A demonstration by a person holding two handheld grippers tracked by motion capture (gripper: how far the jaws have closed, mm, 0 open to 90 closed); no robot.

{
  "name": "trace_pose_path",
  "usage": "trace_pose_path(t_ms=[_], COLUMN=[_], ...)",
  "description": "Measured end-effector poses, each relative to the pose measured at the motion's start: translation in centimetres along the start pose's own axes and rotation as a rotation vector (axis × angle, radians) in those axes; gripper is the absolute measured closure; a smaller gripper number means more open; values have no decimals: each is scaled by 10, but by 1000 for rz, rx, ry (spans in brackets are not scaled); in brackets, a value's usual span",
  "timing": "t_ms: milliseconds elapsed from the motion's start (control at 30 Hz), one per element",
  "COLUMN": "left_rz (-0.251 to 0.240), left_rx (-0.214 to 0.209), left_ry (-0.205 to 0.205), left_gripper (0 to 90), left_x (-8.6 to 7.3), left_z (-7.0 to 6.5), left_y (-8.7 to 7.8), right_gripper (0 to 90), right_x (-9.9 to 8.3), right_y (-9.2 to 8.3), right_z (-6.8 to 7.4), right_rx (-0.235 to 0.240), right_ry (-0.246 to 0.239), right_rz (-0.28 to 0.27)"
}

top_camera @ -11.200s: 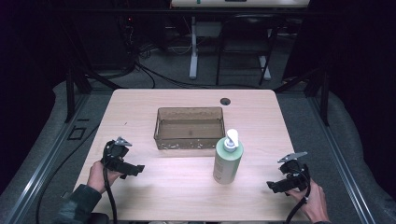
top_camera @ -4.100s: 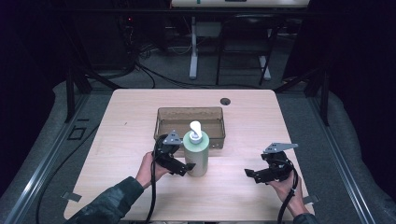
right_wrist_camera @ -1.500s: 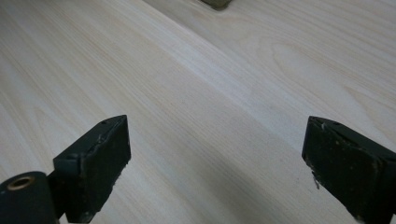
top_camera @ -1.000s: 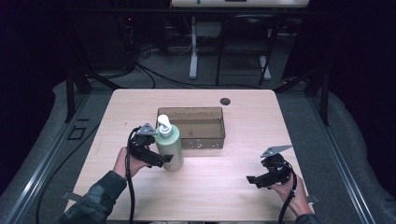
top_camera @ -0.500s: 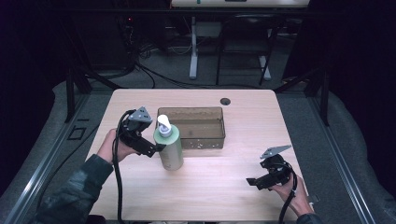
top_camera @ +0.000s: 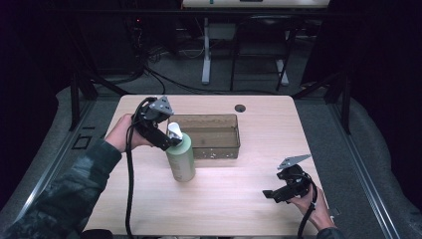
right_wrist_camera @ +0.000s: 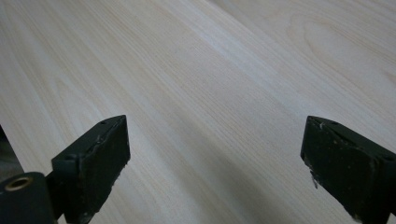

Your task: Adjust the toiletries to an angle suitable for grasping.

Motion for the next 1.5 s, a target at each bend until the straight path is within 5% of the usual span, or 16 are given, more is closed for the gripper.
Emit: trace_pose_path(t_ms=[267,733,1267,1500], left_rz=[26,33,112,128], left_rx=[-6,-34,-34,-67], left_ry=[74,106,55,94], left_gripper=[208,506,587,576], left_x=[14,20,20,20], left_z=[-6,-12,-10,-8], left_y=[3,3,-2,-4], right_gripper=[71,72,72,71], right_x=[-1,-2,-4,-5], right_y=[0,1,4,4], right_z=[1,2,0,-1], right_rx=[11,32,35,30], right_ry=[-4,-2,2,0], right_rz=[8,32,56,57])
Point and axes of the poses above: each handheld gripper's, and its own axes: y roughly forward along the jaws, x roughly out of its top, z roughly to its left, the point moved 6 cm from there along y, roughly forward along the jaws, and after that the axes turned 15 degrees about z, right-handed, at the moved point
